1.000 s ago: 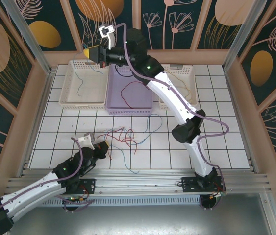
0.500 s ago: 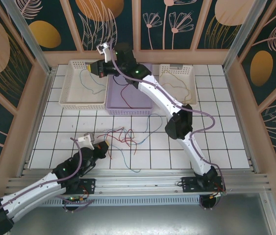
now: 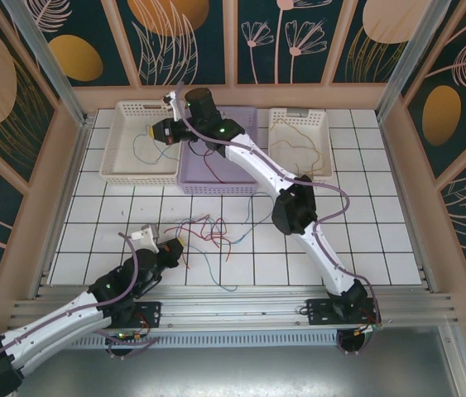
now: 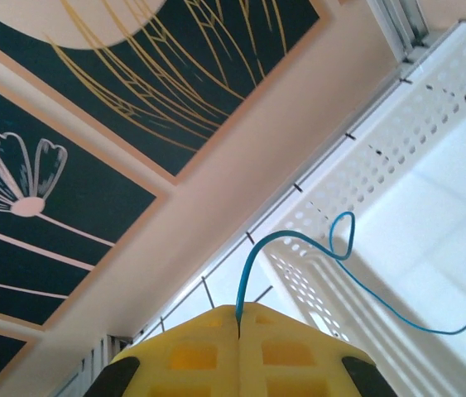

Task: Untangle the cables
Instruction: Place the cable in the container.

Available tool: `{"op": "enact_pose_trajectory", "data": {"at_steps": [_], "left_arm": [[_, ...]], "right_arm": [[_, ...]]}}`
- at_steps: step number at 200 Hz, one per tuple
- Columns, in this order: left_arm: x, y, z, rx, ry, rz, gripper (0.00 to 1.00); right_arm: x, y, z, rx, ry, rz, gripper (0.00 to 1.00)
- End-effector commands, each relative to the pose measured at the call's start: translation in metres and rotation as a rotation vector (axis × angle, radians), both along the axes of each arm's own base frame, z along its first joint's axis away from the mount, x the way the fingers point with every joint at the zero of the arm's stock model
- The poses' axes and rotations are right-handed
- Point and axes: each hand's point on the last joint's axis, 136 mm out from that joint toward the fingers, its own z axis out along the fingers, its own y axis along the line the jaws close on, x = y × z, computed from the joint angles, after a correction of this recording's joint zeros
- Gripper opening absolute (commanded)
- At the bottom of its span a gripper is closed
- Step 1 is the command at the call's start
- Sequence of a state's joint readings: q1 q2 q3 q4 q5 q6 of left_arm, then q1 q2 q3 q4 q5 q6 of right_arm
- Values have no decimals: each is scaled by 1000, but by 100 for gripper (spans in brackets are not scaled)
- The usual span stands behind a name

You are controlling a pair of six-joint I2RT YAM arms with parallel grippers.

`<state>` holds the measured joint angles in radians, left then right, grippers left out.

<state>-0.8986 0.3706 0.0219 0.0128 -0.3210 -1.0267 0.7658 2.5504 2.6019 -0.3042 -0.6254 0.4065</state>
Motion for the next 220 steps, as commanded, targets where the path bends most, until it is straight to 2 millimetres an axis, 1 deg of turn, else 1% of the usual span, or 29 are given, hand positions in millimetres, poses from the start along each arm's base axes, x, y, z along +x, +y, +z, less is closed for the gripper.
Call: {"op": "enact_pose_trajectory", "data": {"at_steps": [1,37,66,88,139,159,182,220], "left_arm": [[-3,2,-17,9,24,-2,0],[-3,2,-17,13,25,-4,0],[-3,2,-18,19,27,-6,0],[-3,2,-18,22,27,-6,0],[-3,2,-19,23,29,-9,0],[-4,2,-19,24,30,-10,0],[-3,2,-20,25,29,-8,0],[-4,2,-23,23,35,-8,0]], "right_arm": [[3,8,-29,-20,36,-3,0],[1,18,-44,-18,39,7,0],[5,22,-59,-19,60,-3,0],[7,25,-74,-18,89,-4,0],[10,29,-118,-59,156,-25,0],[10,30,-128,-82,162,-37,0],[13,28,-134,-107,150,-66,0],[21,26,-134,-144,102,-128,0]]}}
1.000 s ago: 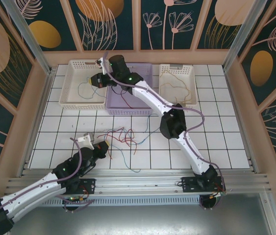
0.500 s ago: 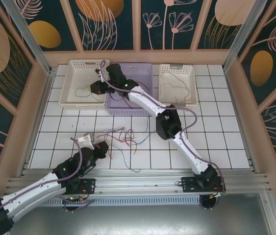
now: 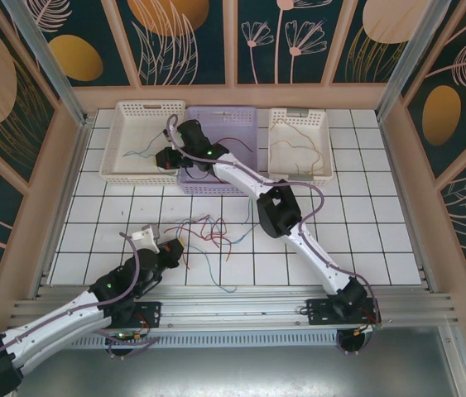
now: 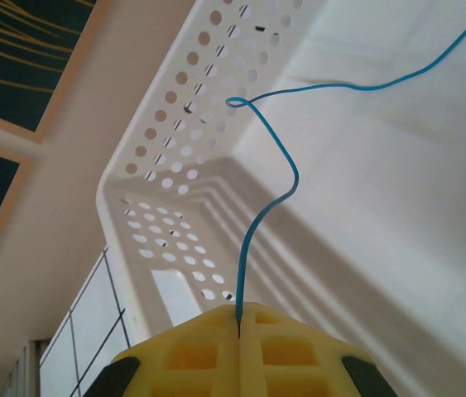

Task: Untangle the cables
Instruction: Place the cable in the container.

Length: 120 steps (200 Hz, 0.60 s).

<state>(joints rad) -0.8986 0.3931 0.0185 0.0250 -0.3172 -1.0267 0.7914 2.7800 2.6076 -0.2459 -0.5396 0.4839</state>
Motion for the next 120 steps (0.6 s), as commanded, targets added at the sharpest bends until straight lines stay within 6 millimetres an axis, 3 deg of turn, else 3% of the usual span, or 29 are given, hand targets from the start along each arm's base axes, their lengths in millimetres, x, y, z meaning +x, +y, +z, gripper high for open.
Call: {"op": "enact_pose_trajectory", "data": {"at_steps": [1,26,78,100,120], "left_arm": [[-3,3,-19,13,25,-4,0],[-3,2,-19,10,25,-4,0],[-4,3,-20,13,28,-6,0],[-4,3,-20,12,28,-4,0],[-4,3,-20,9,30,-3,0]], "right_arm": [[5,3,11,-23,-67,-44,0],[1,7,13,-33,-94,-45,1],[-2,8,35,-33,-154,-49,33],[-3,7,64,-9,-205,-45,49],[-5,2,106,24,-274,-50,58]]}}
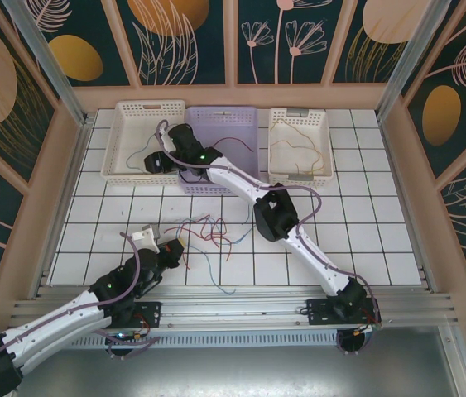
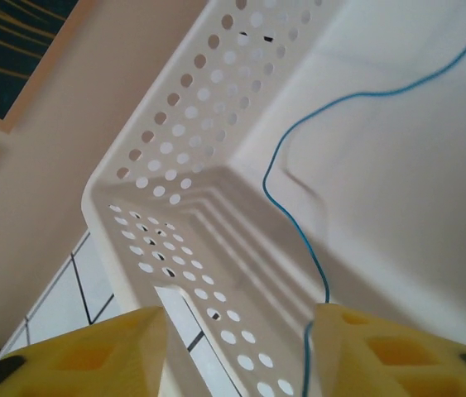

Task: Untangle the cables
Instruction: Place the cable in the container, then untie the cable from multiple cables.

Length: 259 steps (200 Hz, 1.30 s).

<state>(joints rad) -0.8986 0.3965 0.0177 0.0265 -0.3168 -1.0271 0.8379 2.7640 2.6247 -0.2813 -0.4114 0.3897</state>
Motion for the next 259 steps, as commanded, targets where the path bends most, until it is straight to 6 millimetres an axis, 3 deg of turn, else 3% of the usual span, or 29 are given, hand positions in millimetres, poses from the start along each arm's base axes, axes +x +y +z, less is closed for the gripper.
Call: {"op": "enact_pose_trajectory", "data": {"at_steps": [1,37,53,69,90,106,130,132,133,151,179,180,206,227,259], "left_arm": [[-4,3,-19,6,27,-4,0],[-4,3,-17,2,29,-3,0],[-4,1,-14,-1,28,-7,0],[-4,-1,-10,-5,24,-18,0],[-4,-5,-3,-10,22,-33,0],[-5,-9,3,-20,18,-53,0],[-5,-17,10,-22,24,-83,0],[-5,-18,11,-23,23,-88,0],[-5,-19,11,-23,24,-89,0],[-4,-26,16,-19,29,-117,0],[-4,-39,25,-34,19,-162,0],[-4,-39,25,-35,17,-164,0],[-2,-49,35,-55,2,-197,0],[-2,-57,43,-88,-8,-223,0],[-1,-66,56,-130,-18,-243,0]], "right_arm": [[3,-9,102,89,-155,-16,59],[-4,-32,198,150,-312,-54,69],[-13,-44,230,157,-351,-66,71],[-22,-58,249,119,-374,-84,71],[-39,-79,257,17,-401,-113,71],[-58,-94,244,-77,-410,-121,70],[-102,-122,224,-112,-430,-114,71],[-107,-124,234,-89,-441,-117,71],[-109,-126,222,-106,-428,-112,71],[-137,-156,203,-84,-370,-121,71],[-182,-196,156,-17,-231,-108,71],[-184,-196,160,-1,-231,-102,71],[-226,-215,114,40,-134,-45,71],[-257,-222,88,98,-88,17,71],[-275,-229,51,92,-47,35,71]]}}
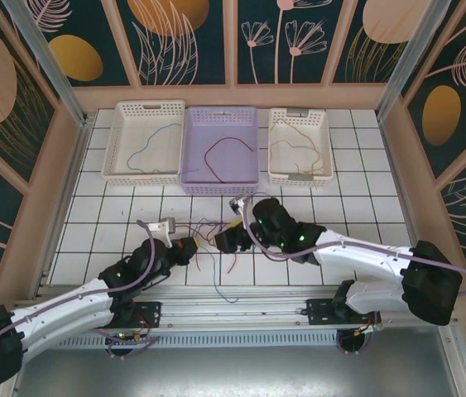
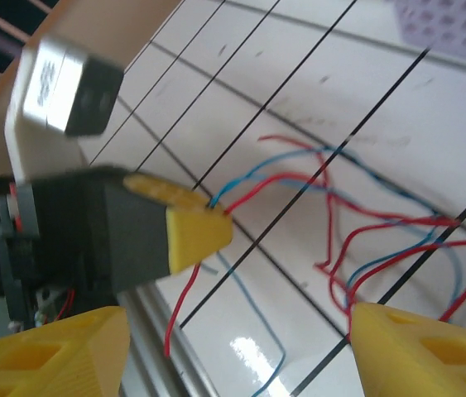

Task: Untangle the cables
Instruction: Untie the cable from multiple cables.

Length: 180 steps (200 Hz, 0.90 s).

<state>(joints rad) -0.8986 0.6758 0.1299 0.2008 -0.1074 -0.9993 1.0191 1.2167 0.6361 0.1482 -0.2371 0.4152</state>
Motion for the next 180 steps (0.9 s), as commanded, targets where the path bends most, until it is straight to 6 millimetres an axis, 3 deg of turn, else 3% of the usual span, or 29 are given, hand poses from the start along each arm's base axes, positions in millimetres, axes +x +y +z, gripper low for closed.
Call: {"op": "enact_pose_trajectory", "data": {"at_steps": [1,23,48,74,88,113,141,161,180], "left_arm": [[4,-17,36,-99,-58,-40,0],[5,-23,42,-126,-54,-53,0],[5,-30,44,-142,-39,-75,0],[4,-33,45,-149,-28,-86,0],[3,-33,46,-149,-28,-86,0],[2,-28,47,-145,-30,-78,0],[-1,-22,43,-139,-24,-68,4],[-4,-21,38,-142,-15,-73,12],[-6,-20,35,-148,-8,-77,26]], "right_arm": [[-8,10,16,147,-4,22,71],[-16,16,-8,153,32,49,71],[-9,27,-39,90,45,37,68],[-2,39,-52,72,44,34,64],[3,43,-57,52,35,30,55],[5,45,-58,39,32,30,26],[6,41,-56,28,22,20,0],[7,38,-51,32,15,13,0],[9,34,-47,38,8,1,0]]}}
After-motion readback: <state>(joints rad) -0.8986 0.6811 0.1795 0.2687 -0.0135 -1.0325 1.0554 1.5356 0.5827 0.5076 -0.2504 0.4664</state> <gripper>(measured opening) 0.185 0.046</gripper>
